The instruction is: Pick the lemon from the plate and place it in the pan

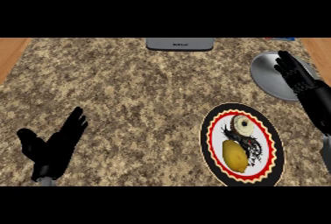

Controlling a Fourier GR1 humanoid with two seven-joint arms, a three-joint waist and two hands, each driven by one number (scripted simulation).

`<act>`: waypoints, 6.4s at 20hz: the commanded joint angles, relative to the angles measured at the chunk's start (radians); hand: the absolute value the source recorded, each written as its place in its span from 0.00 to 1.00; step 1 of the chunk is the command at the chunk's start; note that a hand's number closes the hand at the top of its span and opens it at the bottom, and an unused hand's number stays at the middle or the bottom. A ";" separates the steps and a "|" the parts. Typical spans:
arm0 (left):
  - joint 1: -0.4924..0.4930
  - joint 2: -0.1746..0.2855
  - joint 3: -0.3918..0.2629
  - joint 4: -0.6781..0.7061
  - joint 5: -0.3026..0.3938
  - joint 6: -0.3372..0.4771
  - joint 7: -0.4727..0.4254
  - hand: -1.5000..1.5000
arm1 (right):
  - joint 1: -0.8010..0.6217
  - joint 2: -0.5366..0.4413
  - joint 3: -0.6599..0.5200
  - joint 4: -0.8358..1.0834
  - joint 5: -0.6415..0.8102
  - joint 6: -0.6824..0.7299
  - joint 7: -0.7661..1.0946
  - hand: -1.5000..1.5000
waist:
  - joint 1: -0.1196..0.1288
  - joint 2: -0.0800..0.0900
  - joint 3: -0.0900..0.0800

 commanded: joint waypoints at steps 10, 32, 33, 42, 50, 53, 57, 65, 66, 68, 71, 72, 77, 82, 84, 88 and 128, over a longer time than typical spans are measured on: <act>-0.249 0.073 0.119 0.040 -0.112 0.037 -0.136 0.50 | 0.207 0.058 0.054 0.270 -0.013 0.327 -0.487 0.00 | -0.043 0.011 0.003; -0.300 -0.025 0.099 0.129 -0.200 0.027 -0.165 0.50 | -0.134 -0.333 -0.048 0.204 0.150 0.557 -0.314 0.00 | -0.015 0.004 -0.001; -0.320 0.010 0.137 0.145 -0.184 -0.015 -0.168 0.50 | -0.139 -0.329 -0.070 0.219 0.170 0.559 -0.328 0.00 | -0.015 0.004 0.000; -0.259 -0.022 0.130 0.065 -0.224 0.001 -0.125 0.50 | -0.145 -0.185 -0.015 0.070 0.059 0.672 -0.125 0.00 | -0.013 0.002 0.000; -0.272 -0.049 0.157 0.091 -0.255 -0.026 -0.139 0.50 | -0.025 -0.151 -0.045 -0.079 0.139 0.696 -0.005 0.00 | -0.019 0.003 0.000; -0.251 -0.079 0.136 0.050 -0.279 -0.015 -0.125 0.50 | -0.072 -0.069 -0.012 -0.091 0.160 0.659 0.111 0.00 | -0.015 0.004 0.000; -0.294 -0.096 0.138 0.063 -0.303 0.002 -0.096 0.50 | -0.057 -0.032 -0.005 -0.070 0.268 0.631 0.114 0.00 | -0.015 0.004 0.000; -0.273 -0.072 0.192 0.032 -0.279 -0.073 -0.095 0.50 | -0.061 0.004 0.021 0.092 0.454 0.692 -0.077 0.00 | -0.009 0.005 0.000; -0.275 -0.105 0.184 0.081 -0.311 -0.048 -0.129 0.50 | -0.038 -0.008 -0.010 0.055 0.427 0.739 -0.070 0.00 | -0.015 0.004 0.000; -0.302 -0.073 0.231 0.144 -0.284 -0.094 -0.180 0.50 | -0.047 -0.014 0.012 0.065 0.450 0.761 -0.105 0.00 | -0.016 0.005 0.000; -0.318 -0.092 0.206 0.086 -0.311 -0.073 -0.097 0.50 | -0.028 0.039 0.047 0.031 0.512 0.744 -0.099 0.00 | -0.016 0.004 0.000; -0.305 -0.074 0.228 0.096 -0.285 -0.108 -0.106 0.50 | -0.026 0.030 0.054 0.044 0.532 0.757 -0.111 0.00 | -0.015 0.005 0.000; -0.279 -0.111 0.229 0.074 -0.318 -0.084 -0.130 0.50 | -0.049 0.087 0.076 0.076 0.634 0.736 -0.132 0.00 | -0.013 0.005 0.000; -0.292 -0.083 0.265 0.083 -0.288 -0.118 -0.115 0.50 | -0.018 0.074 0.157 0.043 0.765 0.691 -0.126 0.00 | -0.013 0.004 0.000; -0.276 -0.126 0.236 0.107 -0.320 -0.096 -0.163 0.50 | -0.040 0.104 0.176 0.068 0.806 0.679 -0.100 0.00 | -0.014 0.005 0.000; -0.326 -0.085 0.268 0.031 -0.309 -0.096 -0.029 0.50 | -0.008 0.085 0.180 0.040 0.861 0.683 -0.125 0.00 | -0.015 0.004 0.000; -0.304 -0.158 0.276 0.088 -0.357 -0.132 -0.123 0.50 | -0.113 0.496 0.053 0.321 1.235 0.471 0.215 1.00 | -0.003 0.005 -0.003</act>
